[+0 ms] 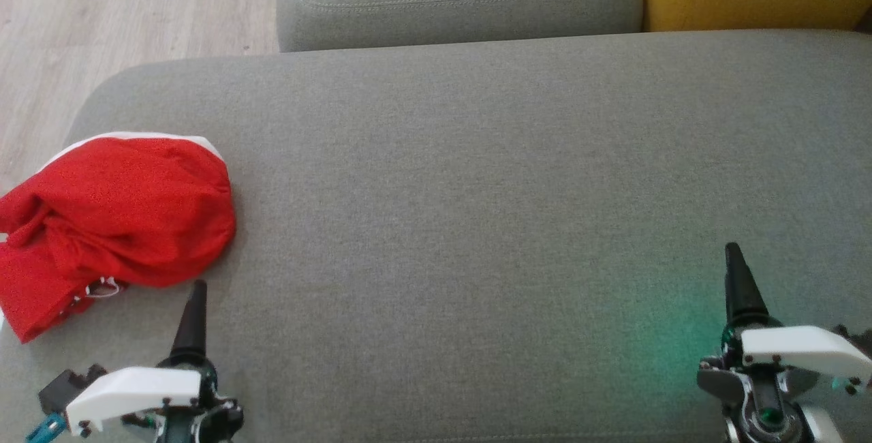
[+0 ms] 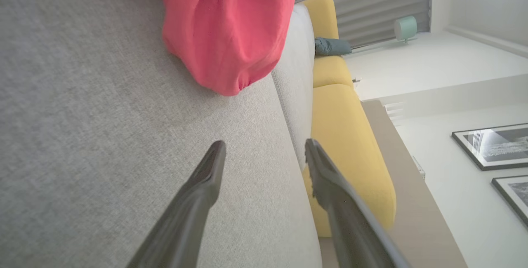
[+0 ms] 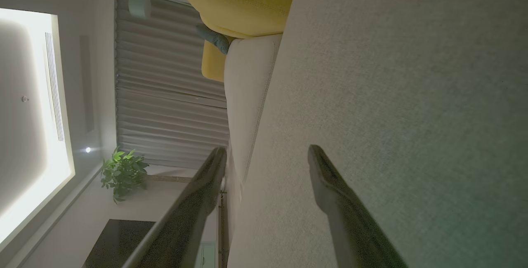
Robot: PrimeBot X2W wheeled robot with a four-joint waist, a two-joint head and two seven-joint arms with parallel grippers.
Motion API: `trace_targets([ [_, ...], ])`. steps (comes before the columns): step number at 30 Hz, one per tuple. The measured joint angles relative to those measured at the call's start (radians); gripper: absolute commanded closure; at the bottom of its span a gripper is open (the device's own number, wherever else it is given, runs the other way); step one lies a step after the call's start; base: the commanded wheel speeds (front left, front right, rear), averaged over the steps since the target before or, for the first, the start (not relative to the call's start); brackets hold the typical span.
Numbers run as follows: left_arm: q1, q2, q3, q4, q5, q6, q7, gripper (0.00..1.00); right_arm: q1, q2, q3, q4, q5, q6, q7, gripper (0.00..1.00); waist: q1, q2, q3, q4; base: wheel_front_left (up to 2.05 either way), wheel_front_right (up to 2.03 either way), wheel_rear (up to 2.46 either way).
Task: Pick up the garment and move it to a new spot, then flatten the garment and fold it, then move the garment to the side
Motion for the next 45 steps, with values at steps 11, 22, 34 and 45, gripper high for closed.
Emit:
trace_targets([
  [11, -0.012, 0.001, -0.026, 0.001, 0.167, 0.022, -0.027, 0.00, -0.027, -0.018, 0.035, 0.017, -0.154, 0.000, -0.032, 0.00, 0.0000, 0.0000, 0.000, -0.005, 0.00, 0.00, 0.00],
  [22, -0.022, 0.003, -0.050, 0.003, 0.333, 0.052, -0.057, 0.00, -0.057, -0.020, 0.067, 0.049, -0.297, 0.000, -0.062, 0.00, 0.0000, 0.0000, 0.008, -0.011, 0.00, 0.00, 0.00],
  [34, -0.042, 0.009, -0.077, -0.018, 0.492, 0.093, -0.089, 0.00, -0.075, -0.021, 0.069, 0.059, -0.471, 0.000, -0.098, 0.00, 0.0000, 0.0000, 0.009, -0.017, 0.00, 0.00, 0.00],
  [45, -0.056, 0.017, -0.095, -0.038, 0.630, 0.137, -0.123, 0.00, -0.091, -0.019, 0.065, 0.028, -0.633, 0.000, -0.127, 0.00, 0.0000, 0.0000, 0.009, -0.021, 0.00, 0.00, 0.00],
])
